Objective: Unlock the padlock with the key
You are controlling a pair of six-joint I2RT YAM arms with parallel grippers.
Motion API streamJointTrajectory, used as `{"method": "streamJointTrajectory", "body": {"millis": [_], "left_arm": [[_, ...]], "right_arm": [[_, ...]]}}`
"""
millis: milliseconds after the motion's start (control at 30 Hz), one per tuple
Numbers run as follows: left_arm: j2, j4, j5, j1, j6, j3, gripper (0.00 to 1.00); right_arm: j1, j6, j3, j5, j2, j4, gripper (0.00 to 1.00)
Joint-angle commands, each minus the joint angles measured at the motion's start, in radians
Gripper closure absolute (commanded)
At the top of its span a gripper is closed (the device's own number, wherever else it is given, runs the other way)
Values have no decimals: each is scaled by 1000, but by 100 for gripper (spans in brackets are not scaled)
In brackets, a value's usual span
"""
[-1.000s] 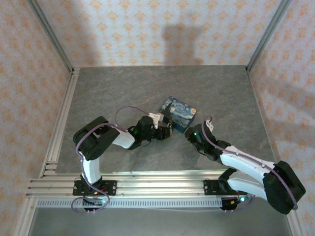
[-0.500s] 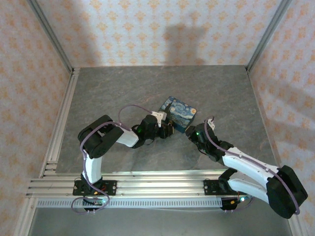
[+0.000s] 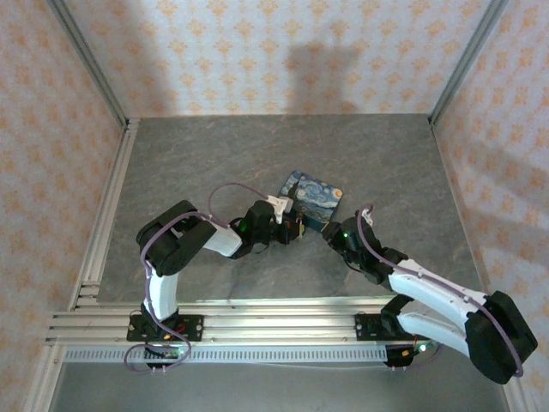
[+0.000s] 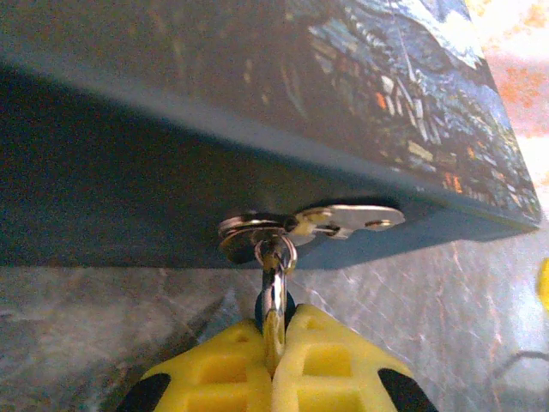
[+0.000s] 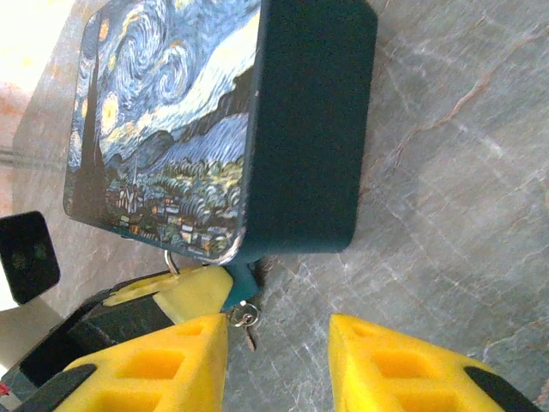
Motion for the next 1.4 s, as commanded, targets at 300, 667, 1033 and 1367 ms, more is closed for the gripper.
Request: {"method": "streamJointTrajectory", "body": {"millis": [300, 667, 1033, 1367], "left_arm": [[-10, -167, 330, 24, 94, 107, 100], [-1, -219, 452, 62, 86, 166, 100], [-49, -367, 338, 66, 168, 162, 80], [-145, -388, 239, 81, 183, 87, 61]], "right_arm": [[-11, -27, -58, -170, 147, 207, 66], [-11, -56, -68, -248, 269, 314, 68], [-11, -21, -59, -142, 280, 231, 68], [29, -33, 21, 13, 64, -53, 69]]}}
